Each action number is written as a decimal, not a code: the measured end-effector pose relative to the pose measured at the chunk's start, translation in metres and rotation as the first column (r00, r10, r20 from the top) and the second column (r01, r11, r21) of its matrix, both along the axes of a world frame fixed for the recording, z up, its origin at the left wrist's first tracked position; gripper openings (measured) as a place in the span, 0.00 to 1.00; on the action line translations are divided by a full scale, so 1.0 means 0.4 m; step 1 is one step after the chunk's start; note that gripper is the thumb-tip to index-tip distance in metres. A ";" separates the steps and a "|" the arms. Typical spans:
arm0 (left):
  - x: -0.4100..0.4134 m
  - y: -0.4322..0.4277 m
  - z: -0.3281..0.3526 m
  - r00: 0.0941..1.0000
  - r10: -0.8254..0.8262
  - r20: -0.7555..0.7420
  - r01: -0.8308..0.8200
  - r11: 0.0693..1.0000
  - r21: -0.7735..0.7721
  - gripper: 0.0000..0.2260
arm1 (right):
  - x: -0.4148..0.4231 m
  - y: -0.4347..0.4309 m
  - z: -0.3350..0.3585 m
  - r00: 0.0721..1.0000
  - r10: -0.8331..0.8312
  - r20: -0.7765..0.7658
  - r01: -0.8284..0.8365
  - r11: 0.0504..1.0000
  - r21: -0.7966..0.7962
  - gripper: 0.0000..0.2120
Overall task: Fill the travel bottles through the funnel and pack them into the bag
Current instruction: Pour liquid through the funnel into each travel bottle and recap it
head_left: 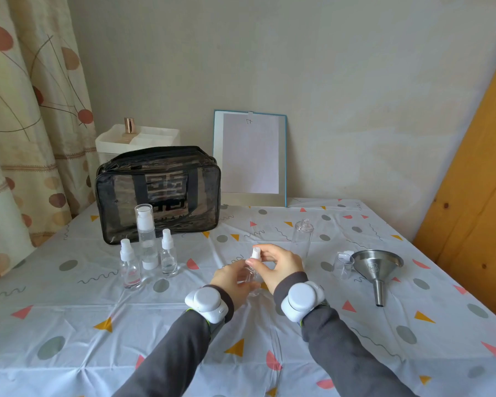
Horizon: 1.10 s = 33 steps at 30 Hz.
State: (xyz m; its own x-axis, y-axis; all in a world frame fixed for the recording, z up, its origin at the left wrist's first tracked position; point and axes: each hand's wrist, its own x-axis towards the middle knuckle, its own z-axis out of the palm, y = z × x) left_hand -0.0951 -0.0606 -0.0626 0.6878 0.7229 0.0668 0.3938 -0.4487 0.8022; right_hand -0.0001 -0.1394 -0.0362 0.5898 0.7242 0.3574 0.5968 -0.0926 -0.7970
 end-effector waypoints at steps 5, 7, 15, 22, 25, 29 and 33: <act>0.001 0.000 0.002 1.000 -0.008 -0.025 0.008 1.000 0.025 0.15 | -0.004 0.011 0.006 0.990 -0.070 0.122 0.086 0.987 -0.134 0.14; -0.003 0.000 0.002 1.000 -0.015 -0.019 0.015 1.000 0.016 0.14 | -0.011 0.010 -0.001 0.991 -0.022 0.134 0.038 0.992 -0.121 0.19; -0.005 -0.006 -0.002 1.000 -0.013 0.003 0.013 1.000 -0.003 0.16 | -0.006 -0.009 -0.006 0.997 0.029 -0.072 -0.026 0.999 0.036 0.10; -0.006 -0.002 0.000 1.000 0.013 -0.015 -0.012 1.000 0.008 0.18 | -0.006 -0.007 0.010 0.995 -0.089 0.048 0.095 0.988 -0.123 0.18; -0.008 -0.002 -0.003 1.000 0.004 -0.015 -0.004 1.000 0.012 0.15 | -0.005 -0.016 0.004 0.996 -0.031 0.088 0.048 0.977 -0.207 0.34; -0.010 -0.005 -0.002 1.000 -0.013 0.026 0.013 1.000 -0.009 0.17 | -0.025 -0.009 0.000 0.986 0.110 -0.125 -0.119 0.991 -0.069 0.27; -0.009 -0.004 -0.002 1.000 -0.006 0.016 0.007 0.999 -0.035 0.16 | -0.019 -0.013 0.015 0.989 -0.079 -0.124 0.078 0.997 -0.006 0.14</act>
